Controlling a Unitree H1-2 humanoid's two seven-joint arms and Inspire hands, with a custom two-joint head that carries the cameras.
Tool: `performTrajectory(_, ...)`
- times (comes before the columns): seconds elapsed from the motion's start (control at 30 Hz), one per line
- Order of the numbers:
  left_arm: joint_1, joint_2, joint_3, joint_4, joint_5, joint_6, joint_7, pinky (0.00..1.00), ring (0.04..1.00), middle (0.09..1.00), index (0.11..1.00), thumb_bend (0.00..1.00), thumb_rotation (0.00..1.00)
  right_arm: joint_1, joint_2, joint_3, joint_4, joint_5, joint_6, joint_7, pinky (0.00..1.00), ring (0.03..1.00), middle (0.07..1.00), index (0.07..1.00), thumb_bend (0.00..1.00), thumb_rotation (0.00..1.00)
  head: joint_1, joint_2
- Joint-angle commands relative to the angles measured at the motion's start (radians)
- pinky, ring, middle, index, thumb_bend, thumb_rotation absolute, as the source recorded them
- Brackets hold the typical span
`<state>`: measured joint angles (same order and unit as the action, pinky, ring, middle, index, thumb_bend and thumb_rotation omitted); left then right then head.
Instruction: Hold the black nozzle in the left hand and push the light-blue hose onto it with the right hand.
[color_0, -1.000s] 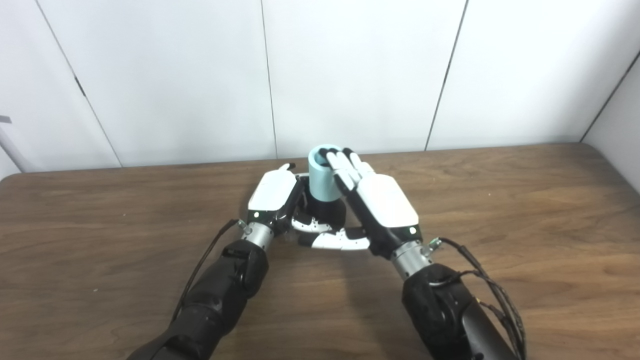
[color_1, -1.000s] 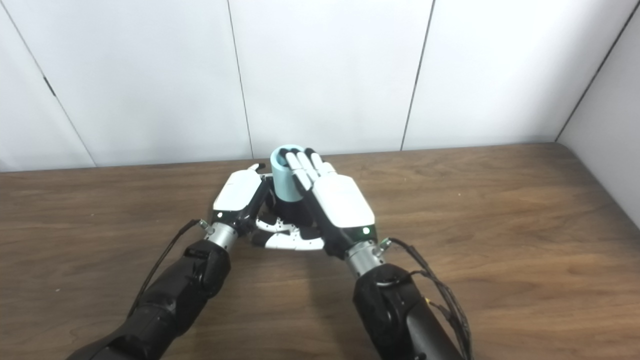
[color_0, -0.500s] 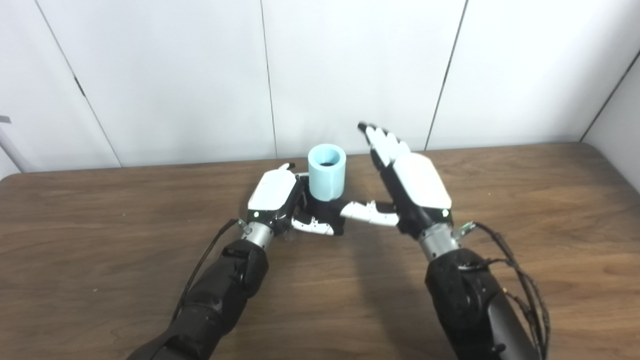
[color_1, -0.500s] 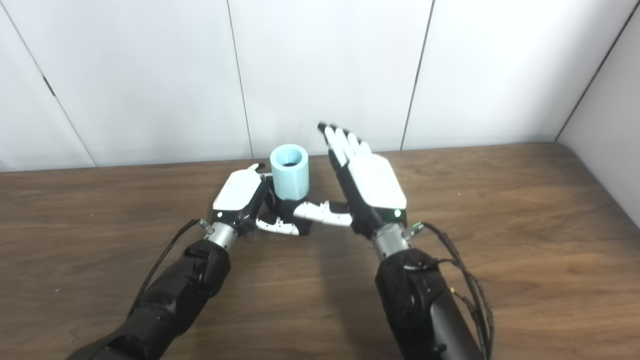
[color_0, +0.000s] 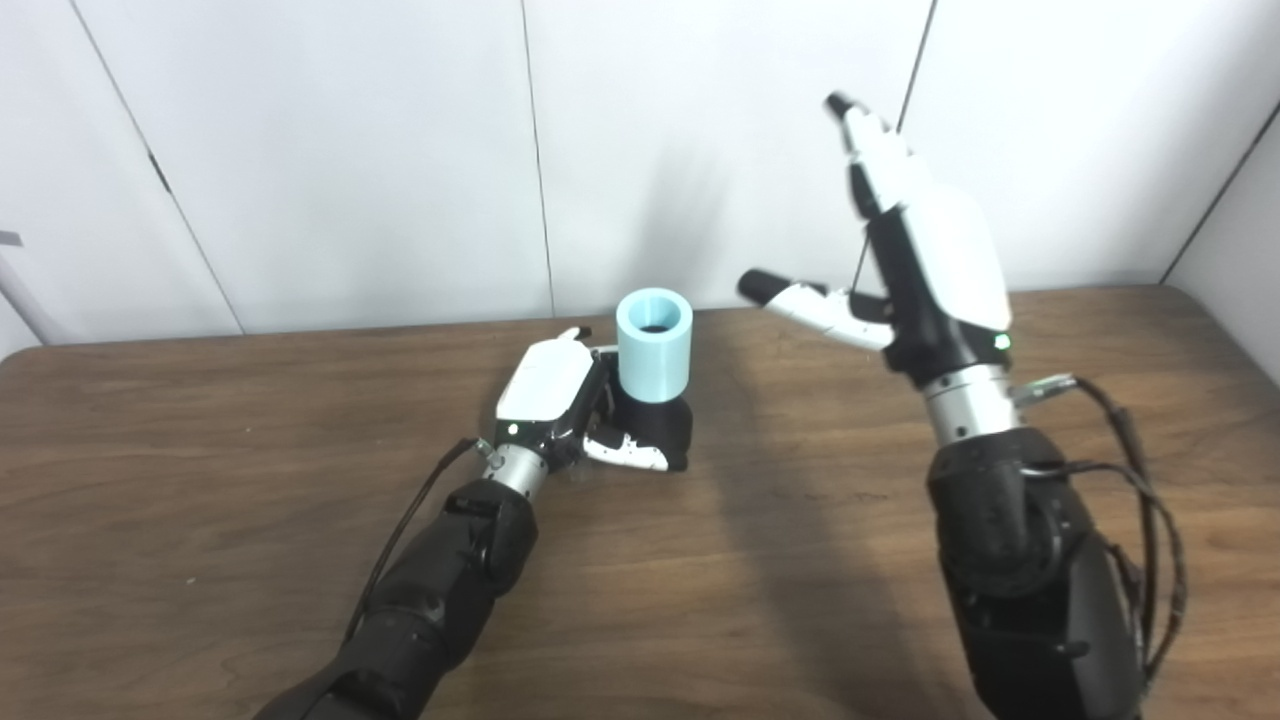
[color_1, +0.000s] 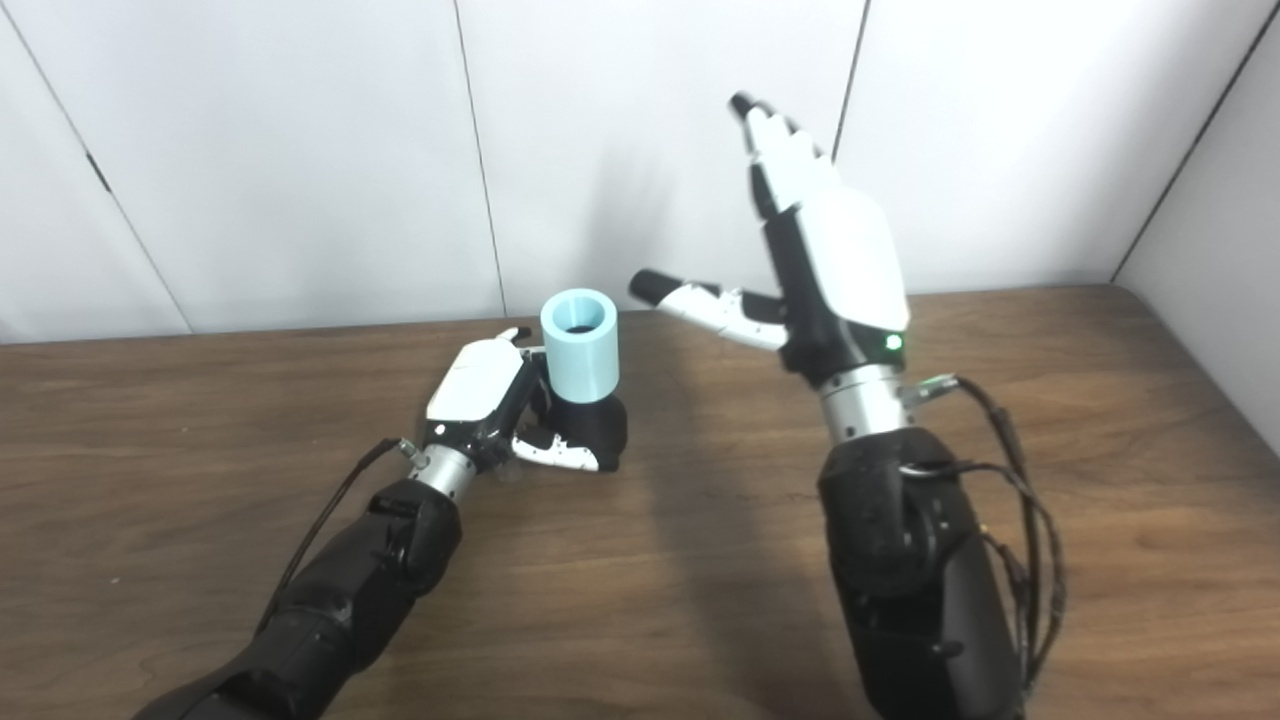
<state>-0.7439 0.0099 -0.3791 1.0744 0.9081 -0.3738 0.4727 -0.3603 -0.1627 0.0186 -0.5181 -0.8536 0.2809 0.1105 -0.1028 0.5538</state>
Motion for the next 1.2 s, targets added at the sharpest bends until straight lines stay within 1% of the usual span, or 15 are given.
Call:
performTrajectory(0.0, 0.394, -0.086, -0.053, 0.278, -0.053, 0.004, -0.022, 0.94, 0.467, 0.448, 0.523, 0.5, 0.0, -0.148, -0.016, -0.042, -0.146, 0.028, -0.083, -0.089, 1.0, 1.0, 1.0, 1.0, 0.74, 0.96, -0.001, 0.001)
performTrajectory(0.07, 0.391, -0.086, -0.027, 0.282, -0.088, -0.013, -0.09, 0.96, 0.468, 0.468, 0.507, 0.5, 0.0, -0.149, -0.011, -0.042, -0.148, 0.024, -0.081, -0.085, 1.0, 1.0, 1.0, 1.0, 0.74, 0.95, -0.001, 0.001)
performTrajectory(0.1, 0.389, -0.086, -0.021, 0.284, -0.099, -0.012, -0.128, 0.95, 0.587, 0.521, 0.531, 0.61, 0.0, -0.151, -0.008, -0.043, -0.15, 0.025, -0.079, -0.083, 1.0, 1.0, 1.0, 1.0, 0.73, 0.95, -0.001, 0.001)
performTrajectory(0.13, 0.385, -0.087, -0.019, 0.288, -0.104, 0.002, -0.166, 0.94, 0.66, 0.616, 0.621, 0.79, 0.03, -0.151, -0.005, -0.044, -0.151, 0.027, -0.078, -0.082, 1.0, 1.0, 1.0, 1.0, 0.74, 0.94, -0.002, 0.002)
performTrajectory(0.17, 0.381, -0.088, -0.019, 0.291, -0.107, 0.022, -0.201, 0.94, 0.739, 0.709, 0.713, 0.9, 0.07, -0.151, -0.004, -0.045, -0.151, 0.032, -0.077, -0.082, 1.0, 1.0, 1.0, 1.0, 0.74, 0.94, -0.001, 0.002)
performTrajectory(0.2, 0.378, -0.089, -0.02, 0.293, -0.109, 0.039, -0.23, 0.97, 0.848, 0.826, 0.827, 0.97, 0.12, -0.152, -0.002, -0.044, -0.151, 0.035, -0.077, -0.081, 1.0, 1.0, 1.0, 1.0, 0.74, 0.93, -0.001, 0.002)
performTrajectory(0.23, 0.376, -0.09, -0.022, 0.294, -0.113, 0.051, -0.249, 0.98, 0.864, 0.842, 0.843, 0.97, 0.12, -0.152, -0.001, -0.044, -0.151, 0.038, -0.079, -0.082, 1.0, 1.0, 1.0, 1.0, 0.74, 0.93, -0.001, 0.001)
performTrajectory(0.3, 0.375, -0.091, -0.029, 0.294, -0.118, 0.069, -0.267, 1.0, 0.951, 0.922, 0.925, 1.0, 0.15, -0.155, 0.001, -0.045, -0.15, 0.044, -0.08, -0.084, 1.0, 1.0, 1.0, 1.0, 0.74, 0.93, -0.001, 0.0)
performTrajectory(0.4, 0.373, -0.092, -0.047, 0.295, -0.122, 0.083, -0.282, 1.0, 0.995, 0.969, 0.991, 1.0, 0.2, -0.164, 0.004, -0.048, -0.152, 0.052, -0.075, -0.084, 1.0, 1.0, 1.0, 1.0, 0.78, 0.95, -0.001, -0.001)
performTrajectory(0.5, 0.372, -0.09, -0.058, 0.296, -0.132, 0.08, -0.292, 1.0, 1.0, 0.987, 0.999, 1.0, 0.21, -0.171, 0.009, -0.049, -0.158, 0.049, -0.06, -0.075, 1.0, 1.0, 1.0, 1.0, 0.81, 0.96, 0.0, -0.002)
performTrajectory(0.73, 0.372, -0.088, -0.074, 0.295, -0.156, 0.083, -0.312, 1.0, 1.0, 0.993, 1.0, 1.0, 0.23, -0.177, 0.024, -0.046, -0.162, 0.048, -0.05, -0.072, 1.0, 1.0, 1.0, 1.0, 0.82, 0.96, -0.001, 0.0)
performTrajectory(1.03, 0.373, -0.082, -0.089, 0.29, -0.17, 0.081, -0.333, 1.0, 1.0, 0.975, 0.989, 1.0, 0.23, -0.162, 0.024, -0.036, -0.16, 0.03, -0.067, -0.07, 1.0, 1.0, 1.0, 1.0, 0.76, 0.95, 0.0, 0.002)
performTrajectory(1.17, 0.37, -0.075, -0.081, 0.295, -0.191, 0.09, -0.349, 1.0, 1.0, 0.977, 0.988, 1.0, 0.24, -0.152, 0.023, -0.035, -0.153, 0.031, -0.074, -0.077, 1.0, 1.0, 1.0, 1.0, 0.75, 0.95, 0.006, 0.0)
